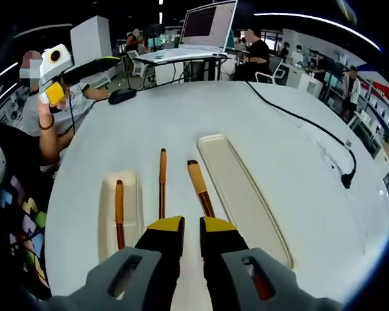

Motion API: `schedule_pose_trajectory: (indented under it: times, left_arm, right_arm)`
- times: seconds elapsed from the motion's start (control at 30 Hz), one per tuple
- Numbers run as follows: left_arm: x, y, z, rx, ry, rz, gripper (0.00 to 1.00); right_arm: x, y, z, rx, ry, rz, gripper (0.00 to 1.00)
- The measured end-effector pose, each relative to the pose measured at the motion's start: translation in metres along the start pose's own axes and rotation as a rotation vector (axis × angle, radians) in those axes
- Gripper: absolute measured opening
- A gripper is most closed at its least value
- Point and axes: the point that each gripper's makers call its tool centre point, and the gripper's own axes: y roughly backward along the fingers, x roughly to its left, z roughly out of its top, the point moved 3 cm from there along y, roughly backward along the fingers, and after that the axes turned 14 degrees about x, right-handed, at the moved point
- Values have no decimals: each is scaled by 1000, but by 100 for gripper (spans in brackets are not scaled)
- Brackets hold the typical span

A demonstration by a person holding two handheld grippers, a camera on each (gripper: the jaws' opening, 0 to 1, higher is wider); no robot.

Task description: Arrange the utensils inside the cutlery case until each visible utensil rests in its matching compartment.

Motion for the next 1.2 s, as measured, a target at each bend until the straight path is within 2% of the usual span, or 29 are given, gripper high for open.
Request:
schedule_pose_trajectory:
  times: [0.3,0.47,0.77,1.2]
  left_arm:
    - [0,1,1,-5,2,-1,69]
    - [1,1,0,0,1,2,69]
    - [6,3,2,-9,11,3,69]
    - [7,0,-1,4,7,2,68]
  right_arm:
    - [17,-13,9,35,38,46,10]
    - [20,-16,13,50,59,40,10]
    - [28,-26,11,92,85,61,10]
    - [25,-30,6,136,96,46,10]
